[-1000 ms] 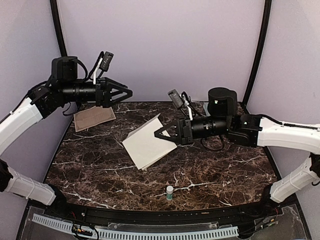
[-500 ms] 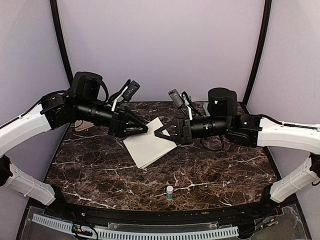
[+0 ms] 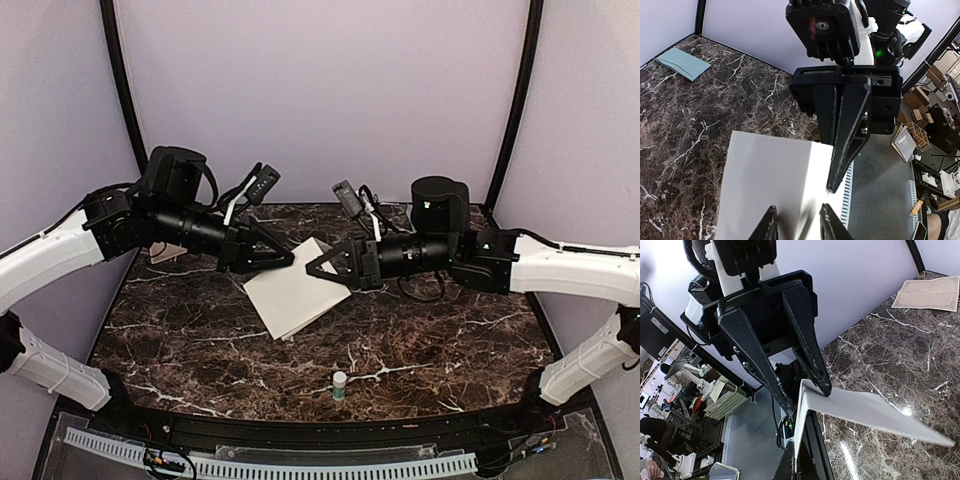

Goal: Place the letter into the envelope and seal it
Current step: Fold the letter.

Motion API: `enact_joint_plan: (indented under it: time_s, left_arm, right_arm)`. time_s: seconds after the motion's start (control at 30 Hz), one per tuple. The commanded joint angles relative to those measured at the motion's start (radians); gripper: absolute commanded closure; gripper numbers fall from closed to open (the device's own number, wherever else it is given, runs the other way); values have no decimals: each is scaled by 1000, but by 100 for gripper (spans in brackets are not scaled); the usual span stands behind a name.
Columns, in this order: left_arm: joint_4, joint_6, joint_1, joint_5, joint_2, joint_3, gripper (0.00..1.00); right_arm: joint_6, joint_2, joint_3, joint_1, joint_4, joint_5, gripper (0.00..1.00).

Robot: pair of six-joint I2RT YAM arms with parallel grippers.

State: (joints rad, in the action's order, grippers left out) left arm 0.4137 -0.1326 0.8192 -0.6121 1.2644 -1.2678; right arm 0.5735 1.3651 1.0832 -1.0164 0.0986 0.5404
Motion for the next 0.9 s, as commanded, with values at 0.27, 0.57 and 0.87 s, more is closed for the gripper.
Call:
enact_joint_plan:
  time_s: [0.27, 0.57, 0.87]
  left_arm:
    - [-13, -10, 5, -49, 16, 22, 85]
    - [-36, -17, 6, -70, 18, 24, 98]
    - [-38, -18, 6, -76, -3, 41, 100]
  right_arm:
    - [-24, 13, 46, -8, 22, 16, 100]
    - [-32, 12, 35, -7, 9, -2, 100]
    - [-37, -9, 29, -8, -18, -56, 85]
